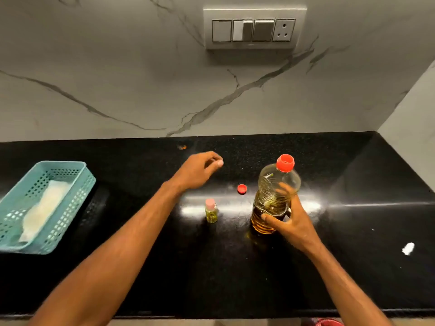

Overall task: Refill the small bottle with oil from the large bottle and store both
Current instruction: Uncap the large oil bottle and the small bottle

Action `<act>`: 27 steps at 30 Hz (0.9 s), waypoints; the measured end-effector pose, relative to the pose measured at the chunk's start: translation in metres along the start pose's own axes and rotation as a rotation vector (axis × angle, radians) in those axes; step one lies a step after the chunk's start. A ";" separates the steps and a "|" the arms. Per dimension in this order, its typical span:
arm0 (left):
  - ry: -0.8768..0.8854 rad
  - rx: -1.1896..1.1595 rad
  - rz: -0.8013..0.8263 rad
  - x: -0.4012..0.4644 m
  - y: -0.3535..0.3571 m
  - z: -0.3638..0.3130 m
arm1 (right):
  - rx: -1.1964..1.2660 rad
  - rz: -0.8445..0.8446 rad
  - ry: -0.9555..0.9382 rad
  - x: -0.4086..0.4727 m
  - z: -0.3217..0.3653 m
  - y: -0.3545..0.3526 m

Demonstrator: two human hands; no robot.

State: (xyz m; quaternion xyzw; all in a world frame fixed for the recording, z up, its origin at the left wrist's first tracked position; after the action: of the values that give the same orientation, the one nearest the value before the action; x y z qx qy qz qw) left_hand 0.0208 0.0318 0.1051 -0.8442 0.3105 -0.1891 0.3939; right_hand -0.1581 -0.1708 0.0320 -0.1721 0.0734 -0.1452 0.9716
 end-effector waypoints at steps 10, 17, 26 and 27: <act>-0.042 0.246 0.027 -0.083 0.043 0.012 | 0.003 -0.348 -0.112 -0.097 0.010 0.031; 0.028 0.242 0.019 -0.072 0.047 0.002 | -0.110 0.011 -0.056 -0.039 0.018 0.106; 0.282 0.086 -0.073 -0.077 -0.002 -0.047 | -0.122 0.112 -0.222 0.006 0.064 0.114; 0.303 0.140 -0.044 -0.077 -0.006 -0.053 | -0.128 0.118 -0.235 0.006 0.069 0.112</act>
State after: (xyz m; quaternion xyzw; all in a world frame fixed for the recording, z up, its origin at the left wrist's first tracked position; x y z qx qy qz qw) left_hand -0.0632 0.0573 0.1362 -0.7831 0.3336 -0.3441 0.3963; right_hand -0.1102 -0.0508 0.0559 -0.2450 -0.0215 -0.0617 0.9673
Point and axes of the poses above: each hand's wrist, its own x-axis towards the middle knuckle, its own y-axis out of the palm, z = x × y, the point moved 6 cm from there along x, towards the middle knuckle, and after that the axes turned 6 degrees about y, right-handed, at the moved point
